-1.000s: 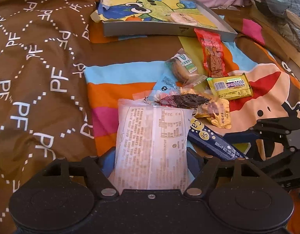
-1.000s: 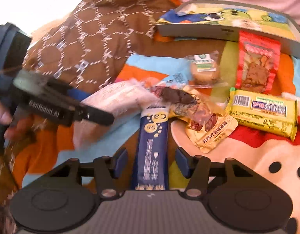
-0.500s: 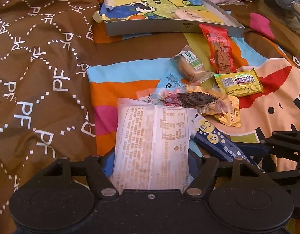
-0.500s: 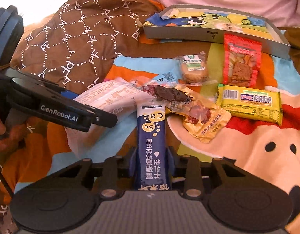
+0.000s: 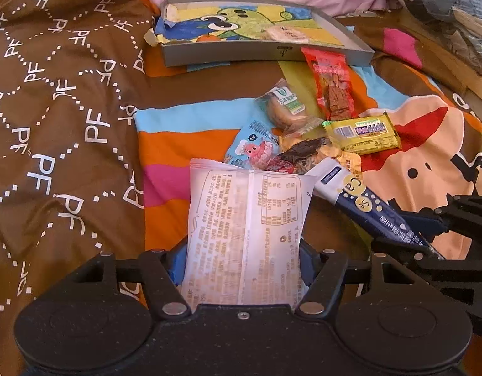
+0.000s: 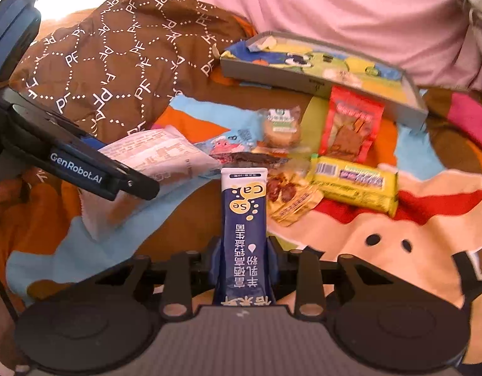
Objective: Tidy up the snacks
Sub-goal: 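Carry the bread bag and Ca stick into the tray and release both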
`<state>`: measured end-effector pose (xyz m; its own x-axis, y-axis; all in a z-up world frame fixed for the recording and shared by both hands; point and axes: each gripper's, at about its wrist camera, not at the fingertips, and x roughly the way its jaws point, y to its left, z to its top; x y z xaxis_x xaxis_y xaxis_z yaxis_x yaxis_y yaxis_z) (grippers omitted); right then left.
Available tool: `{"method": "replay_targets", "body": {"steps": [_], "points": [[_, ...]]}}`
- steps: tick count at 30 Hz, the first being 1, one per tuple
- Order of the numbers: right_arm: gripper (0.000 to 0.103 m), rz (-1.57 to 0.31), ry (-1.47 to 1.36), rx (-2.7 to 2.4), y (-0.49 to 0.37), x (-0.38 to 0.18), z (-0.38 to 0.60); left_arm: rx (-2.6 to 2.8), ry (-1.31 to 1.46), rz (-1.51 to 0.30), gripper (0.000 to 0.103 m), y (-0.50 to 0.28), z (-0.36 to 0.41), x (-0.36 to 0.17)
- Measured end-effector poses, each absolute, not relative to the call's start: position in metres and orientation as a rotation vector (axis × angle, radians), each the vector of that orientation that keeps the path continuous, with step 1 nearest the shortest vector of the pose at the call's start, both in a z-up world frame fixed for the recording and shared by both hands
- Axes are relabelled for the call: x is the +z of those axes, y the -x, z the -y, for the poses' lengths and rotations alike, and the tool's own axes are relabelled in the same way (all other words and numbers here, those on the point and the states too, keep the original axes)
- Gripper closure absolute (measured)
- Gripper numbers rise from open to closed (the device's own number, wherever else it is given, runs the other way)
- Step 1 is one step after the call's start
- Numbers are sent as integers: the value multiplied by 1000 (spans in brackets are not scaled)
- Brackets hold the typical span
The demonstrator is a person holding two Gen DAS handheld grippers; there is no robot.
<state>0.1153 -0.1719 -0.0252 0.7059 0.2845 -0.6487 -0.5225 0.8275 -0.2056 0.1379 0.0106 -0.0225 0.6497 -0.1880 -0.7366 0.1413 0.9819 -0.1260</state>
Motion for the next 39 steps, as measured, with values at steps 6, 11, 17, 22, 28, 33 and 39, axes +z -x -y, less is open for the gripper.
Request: {"method": "replay_targets", "body": {"steps": [6, 11, 17, 22, 28, 33, 39], "points": [[70, -586, 457, 446, -105, -20, 170, -188, 61, -819, 36, -129, -8, -19], [70, -548, 468, 430, -102, -14, 172, -187, 82, -790, 36, -122, -7, -13], [70, -498, 438, 411, -107, -4, 179, -173, 116, -738, 36, -120, -8, -1], [70, -450, 387, 388, -125, 10, 186, -189, 164, -690, 36, -143, -11, 15], [69, -381, 350, 370, -156, 30, 190, -173, 156, -584, 36, -183, -9, 44], [69, -322, 328, 367, -182, 45, 191, -179, 126, -555, 36, -226, -4, 66], [69, -277, 316, 360, -228, 69, 192, -181, 222, -573, 36, -283, -8, 80]]}}
